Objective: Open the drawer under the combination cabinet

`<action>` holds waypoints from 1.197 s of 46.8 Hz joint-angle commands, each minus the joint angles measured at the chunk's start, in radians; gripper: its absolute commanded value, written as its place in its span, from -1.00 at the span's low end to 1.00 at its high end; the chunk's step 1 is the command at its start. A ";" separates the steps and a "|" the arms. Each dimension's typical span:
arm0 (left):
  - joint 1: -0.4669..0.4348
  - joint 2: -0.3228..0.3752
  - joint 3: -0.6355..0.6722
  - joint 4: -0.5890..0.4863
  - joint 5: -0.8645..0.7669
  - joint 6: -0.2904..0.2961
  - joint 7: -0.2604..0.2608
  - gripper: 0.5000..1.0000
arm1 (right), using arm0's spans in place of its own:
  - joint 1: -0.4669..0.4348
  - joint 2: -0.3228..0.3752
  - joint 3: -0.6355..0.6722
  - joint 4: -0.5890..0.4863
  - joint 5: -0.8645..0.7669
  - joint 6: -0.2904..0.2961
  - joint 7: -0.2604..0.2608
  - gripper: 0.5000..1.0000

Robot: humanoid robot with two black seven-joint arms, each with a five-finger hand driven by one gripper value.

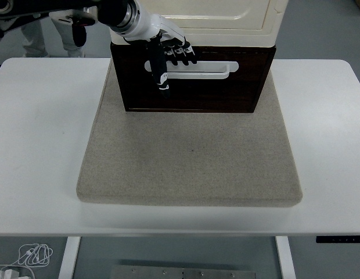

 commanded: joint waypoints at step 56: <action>0.072 -0.070 -0.029 0.051 0.001 0.040 -0.002 1.00 | 0.000 0.000 0.000 0.000 0.000 0.000 -0.001 0.70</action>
